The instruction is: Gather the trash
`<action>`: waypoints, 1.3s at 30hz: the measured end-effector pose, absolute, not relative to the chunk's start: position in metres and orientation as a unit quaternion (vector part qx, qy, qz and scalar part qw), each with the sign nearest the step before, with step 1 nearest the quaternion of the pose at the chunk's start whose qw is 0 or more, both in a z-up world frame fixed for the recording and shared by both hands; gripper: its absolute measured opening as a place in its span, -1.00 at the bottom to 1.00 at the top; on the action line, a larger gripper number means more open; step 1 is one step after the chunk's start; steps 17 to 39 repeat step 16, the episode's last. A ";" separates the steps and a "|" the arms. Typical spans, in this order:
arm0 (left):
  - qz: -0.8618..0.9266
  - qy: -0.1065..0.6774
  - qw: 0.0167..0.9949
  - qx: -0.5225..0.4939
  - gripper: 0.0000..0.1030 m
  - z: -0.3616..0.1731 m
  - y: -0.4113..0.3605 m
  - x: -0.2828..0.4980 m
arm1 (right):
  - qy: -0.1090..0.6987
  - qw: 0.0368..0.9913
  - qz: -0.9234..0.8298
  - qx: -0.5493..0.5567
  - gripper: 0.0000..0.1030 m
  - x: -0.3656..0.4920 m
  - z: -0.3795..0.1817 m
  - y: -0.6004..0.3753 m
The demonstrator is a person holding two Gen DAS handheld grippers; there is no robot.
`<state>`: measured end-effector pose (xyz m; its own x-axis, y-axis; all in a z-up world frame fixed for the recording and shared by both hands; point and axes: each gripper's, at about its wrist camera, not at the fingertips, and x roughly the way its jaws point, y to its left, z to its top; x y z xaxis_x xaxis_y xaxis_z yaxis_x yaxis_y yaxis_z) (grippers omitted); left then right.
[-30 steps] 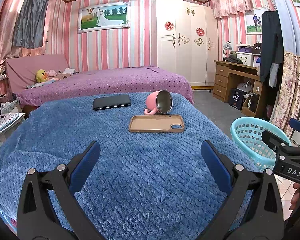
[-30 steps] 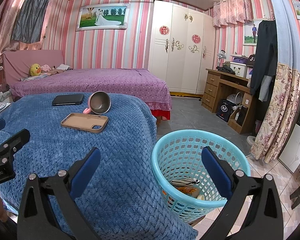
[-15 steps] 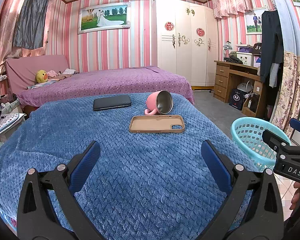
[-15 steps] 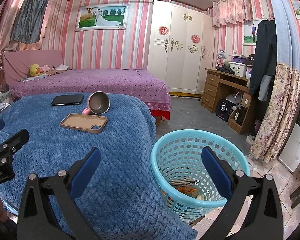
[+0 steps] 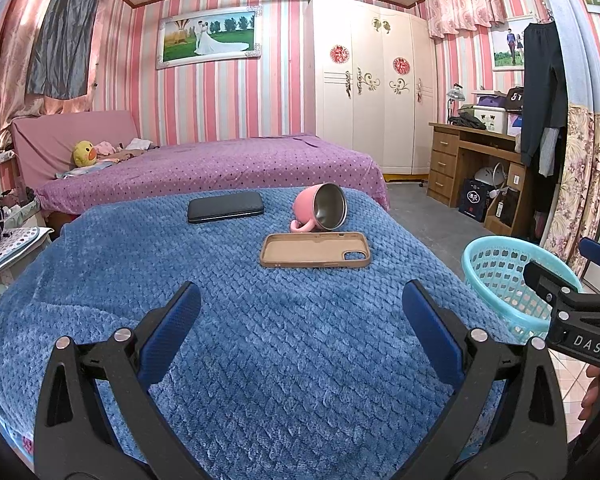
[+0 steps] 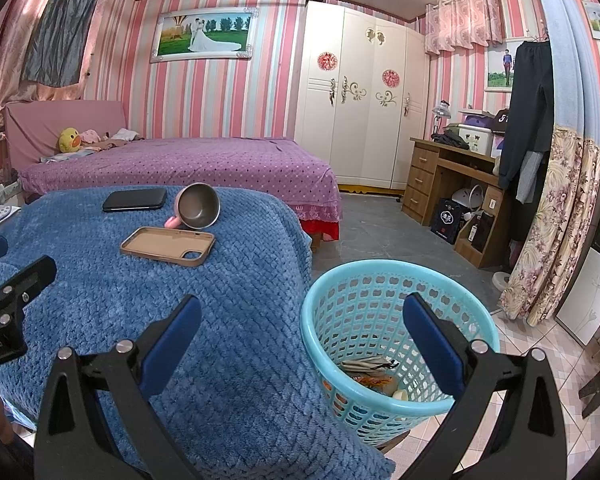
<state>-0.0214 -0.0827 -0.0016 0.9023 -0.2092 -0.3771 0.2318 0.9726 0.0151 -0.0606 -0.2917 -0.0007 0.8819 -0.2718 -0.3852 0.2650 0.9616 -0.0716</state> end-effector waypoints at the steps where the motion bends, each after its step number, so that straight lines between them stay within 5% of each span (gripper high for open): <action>1: -0.112 0.189 0.975 0.030 0.89 -0.001 -0.082 -0.022 | 0.200 0.970 -0.138 -0.008 0.91 -0.061 -0.001 -0.292; 39: -0.113 0.191 0.975 0.025 0.89 0.004 -0.078 -0.019 | 0.200 0.970 -0.138 -0.009 0.91 -0.061 -0.001 -0.292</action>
